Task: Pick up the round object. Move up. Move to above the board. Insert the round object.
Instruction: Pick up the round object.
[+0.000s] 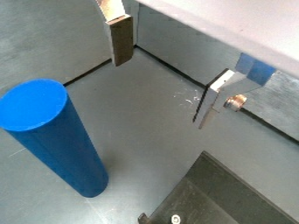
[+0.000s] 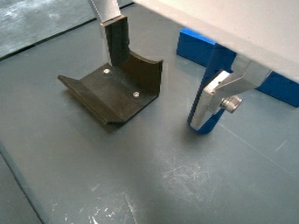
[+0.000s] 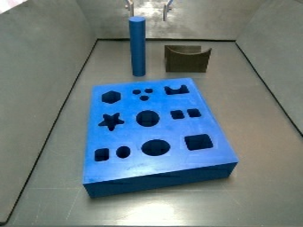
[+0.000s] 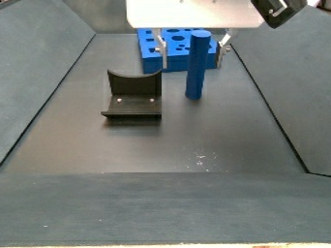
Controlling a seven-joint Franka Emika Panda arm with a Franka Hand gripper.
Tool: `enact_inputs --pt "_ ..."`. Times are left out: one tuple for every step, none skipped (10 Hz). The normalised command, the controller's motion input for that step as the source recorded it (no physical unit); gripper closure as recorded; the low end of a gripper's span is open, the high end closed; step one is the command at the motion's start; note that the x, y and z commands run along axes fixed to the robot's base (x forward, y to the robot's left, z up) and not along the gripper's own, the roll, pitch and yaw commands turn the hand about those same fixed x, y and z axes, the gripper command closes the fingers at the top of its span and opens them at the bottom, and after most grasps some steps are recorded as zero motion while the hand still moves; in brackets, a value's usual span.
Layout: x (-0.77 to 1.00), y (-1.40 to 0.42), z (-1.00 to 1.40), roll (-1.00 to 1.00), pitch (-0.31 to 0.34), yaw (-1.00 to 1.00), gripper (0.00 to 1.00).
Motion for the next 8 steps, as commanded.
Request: enact_inputs --pt "-0.21 -0.52 0.74 0.38 -0.154 -0.04 0.0" --pt "-0.3 -0.69 1.0 0.54 -0.254 -0.05 0.0" --pt "-0.25 -0.7 0.6 0.59 -0.24 -0.03 0.0" --pt "-0.19 -0.56 -0.07 0.13 -0.249 0.0 0.0" --pt "-0.13 -0.45 -0.21 0.19 -0.131 0.12 0.0" --pt "0.03 -0.05 0.1 0.25 0.123 0.0 0.0" --pt "-0.17 -0.33 -0.94 0.08 -0.277 0.0 0.0" --pt "-0.13 -0.3 -1.0 0.0 -0.209 0.0 0.0"
